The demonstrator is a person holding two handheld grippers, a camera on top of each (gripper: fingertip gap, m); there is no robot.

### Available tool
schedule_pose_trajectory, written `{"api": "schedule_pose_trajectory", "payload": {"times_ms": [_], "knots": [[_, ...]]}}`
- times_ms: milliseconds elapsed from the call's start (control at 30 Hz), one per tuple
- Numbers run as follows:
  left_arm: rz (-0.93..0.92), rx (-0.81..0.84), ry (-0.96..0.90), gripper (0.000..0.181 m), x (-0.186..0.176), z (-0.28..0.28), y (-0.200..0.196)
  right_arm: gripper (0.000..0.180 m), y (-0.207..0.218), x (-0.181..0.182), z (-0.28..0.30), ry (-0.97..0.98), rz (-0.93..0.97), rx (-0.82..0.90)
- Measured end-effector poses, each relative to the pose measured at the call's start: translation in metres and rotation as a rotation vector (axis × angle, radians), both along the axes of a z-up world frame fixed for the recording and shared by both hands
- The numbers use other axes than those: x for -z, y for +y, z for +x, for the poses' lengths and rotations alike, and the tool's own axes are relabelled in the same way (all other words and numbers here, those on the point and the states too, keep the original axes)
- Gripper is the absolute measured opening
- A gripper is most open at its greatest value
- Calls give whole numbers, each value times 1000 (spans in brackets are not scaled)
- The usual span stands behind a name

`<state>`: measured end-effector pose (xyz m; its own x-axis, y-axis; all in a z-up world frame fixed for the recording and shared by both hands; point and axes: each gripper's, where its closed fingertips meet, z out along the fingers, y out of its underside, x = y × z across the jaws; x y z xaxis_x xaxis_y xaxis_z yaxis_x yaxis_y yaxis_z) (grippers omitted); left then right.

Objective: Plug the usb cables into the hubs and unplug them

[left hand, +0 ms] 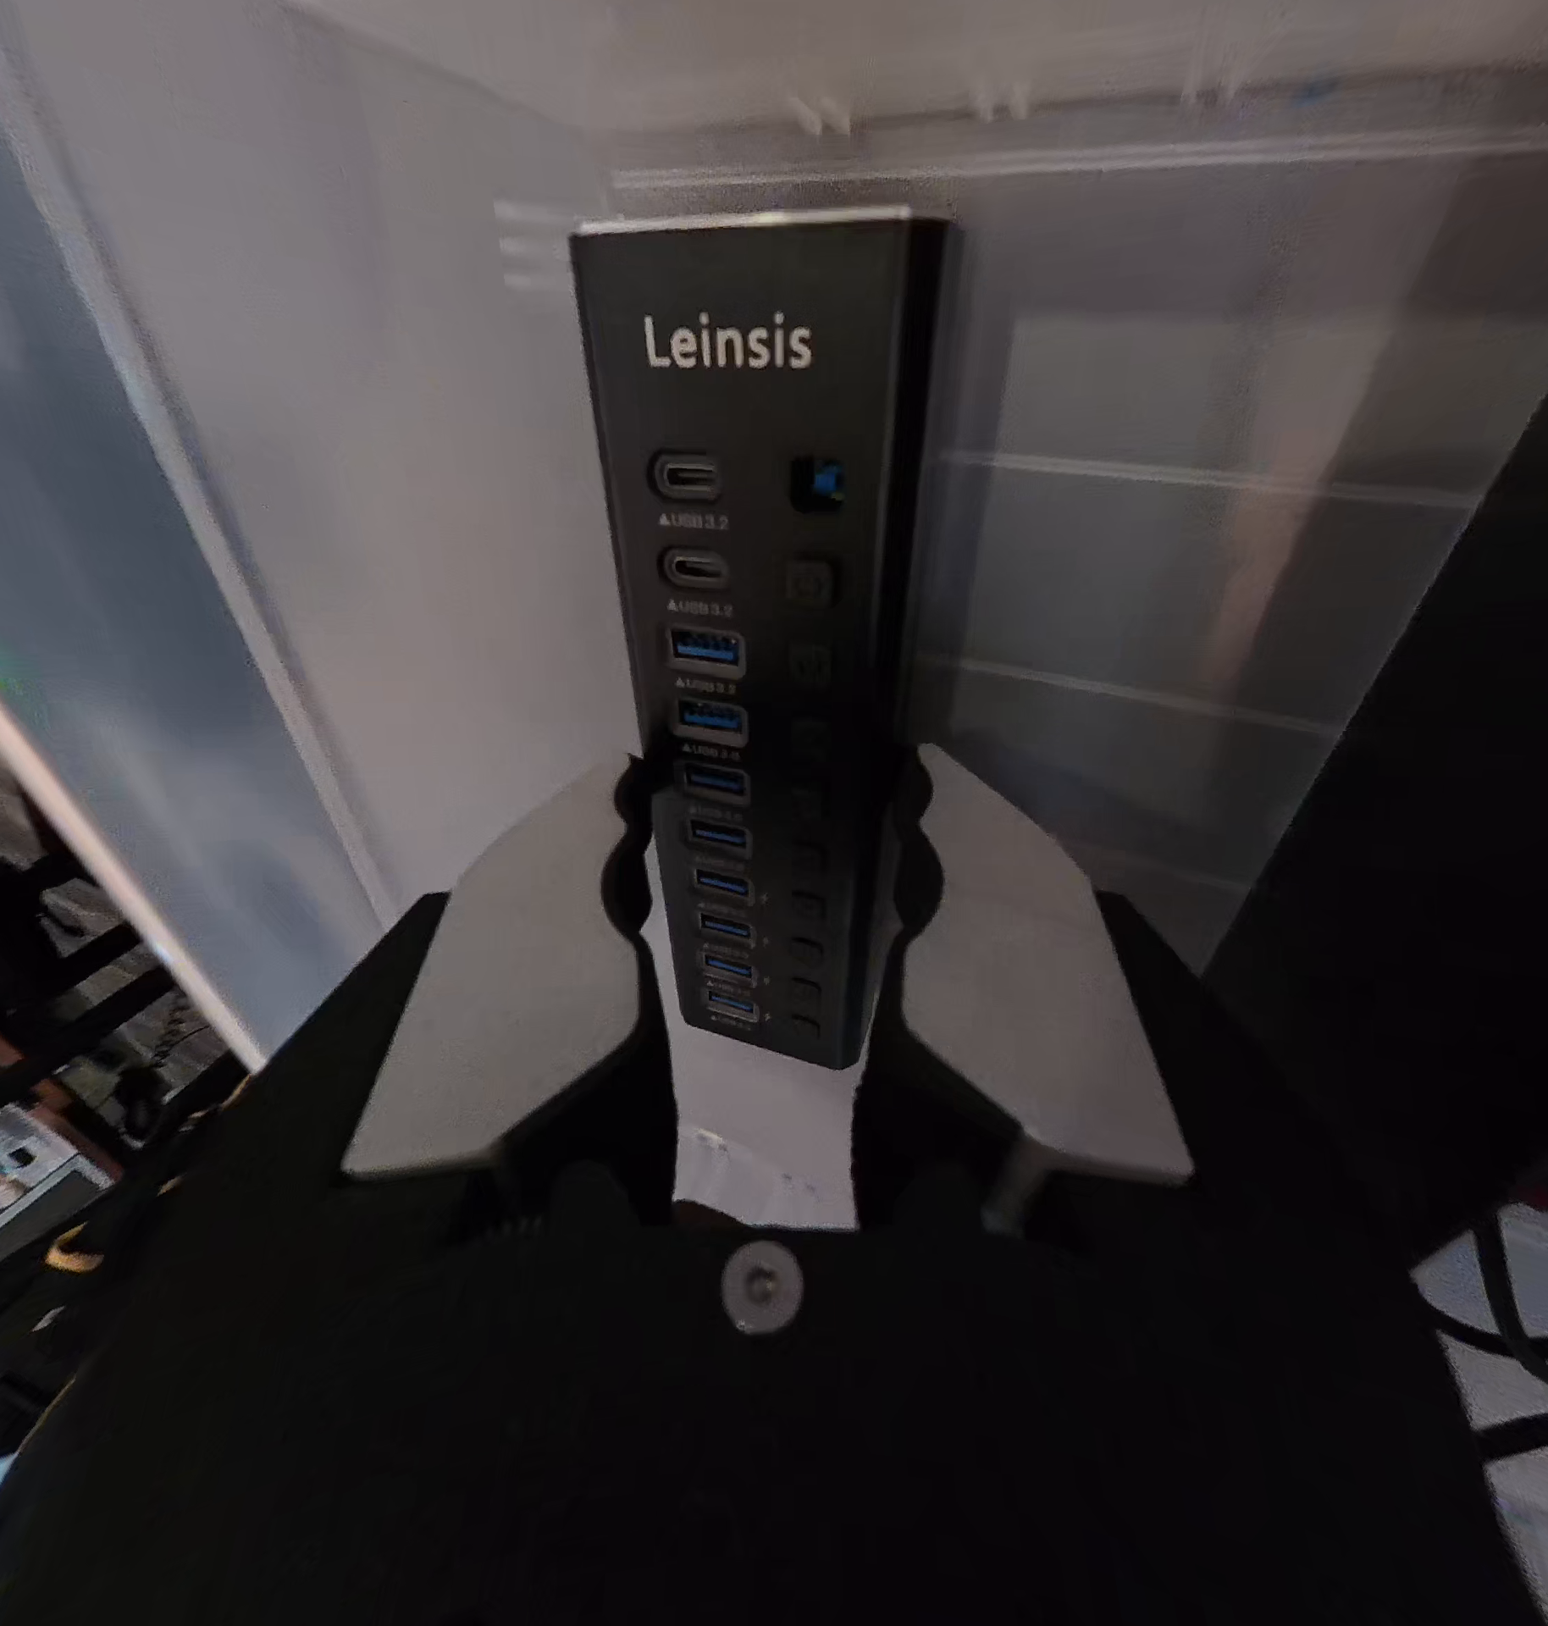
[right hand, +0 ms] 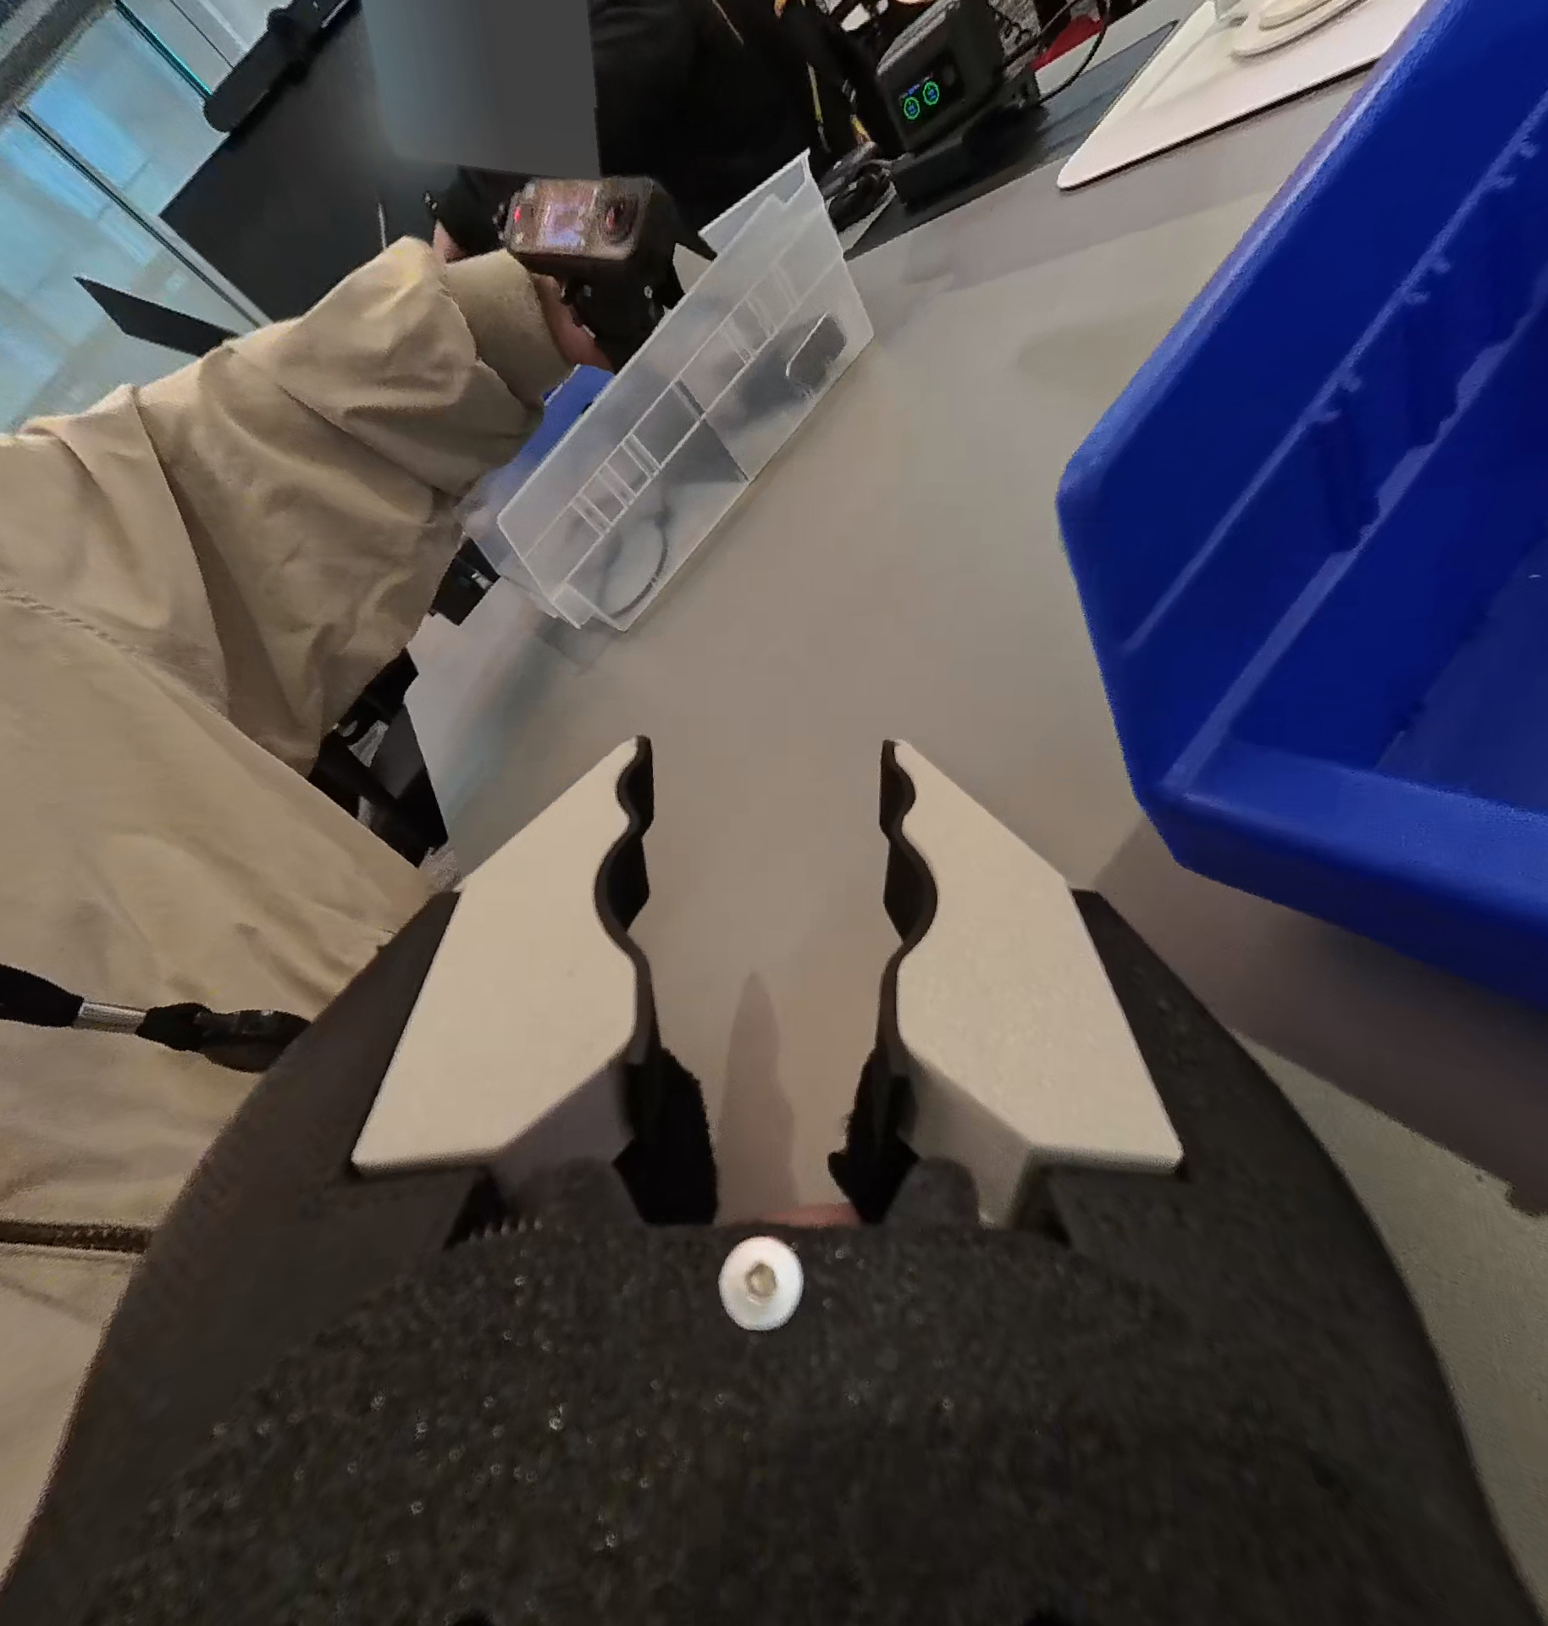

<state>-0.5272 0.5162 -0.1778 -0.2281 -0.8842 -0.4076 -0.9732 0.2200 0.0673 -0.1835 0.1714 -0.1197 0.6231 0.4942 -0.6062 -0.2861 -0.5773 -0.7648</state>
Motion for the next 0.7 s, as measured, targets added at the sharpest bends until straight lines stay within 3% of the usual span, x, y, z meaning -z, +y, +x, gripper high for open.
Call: {"api": "schedule_pose_trajectory", "payload": {"times_ms": [167, 333, 533, 700], "knots": [[157, 41, -4, 54, -29, -3, -2, 51, 0, -3, -2, 6, 11, -4], [405, 37, -137, 54, -106, 6, -11, 51, 0, -9, -17, -9, 38, -28], [617, -30, -537, 54, -194, 60, -69, 51, 26, -59, -64, -73, 157, -88], [546, -137, -1008, 54, -221, 141, -147, 51, 80, -116, -109, -69, 245, -64]]}}
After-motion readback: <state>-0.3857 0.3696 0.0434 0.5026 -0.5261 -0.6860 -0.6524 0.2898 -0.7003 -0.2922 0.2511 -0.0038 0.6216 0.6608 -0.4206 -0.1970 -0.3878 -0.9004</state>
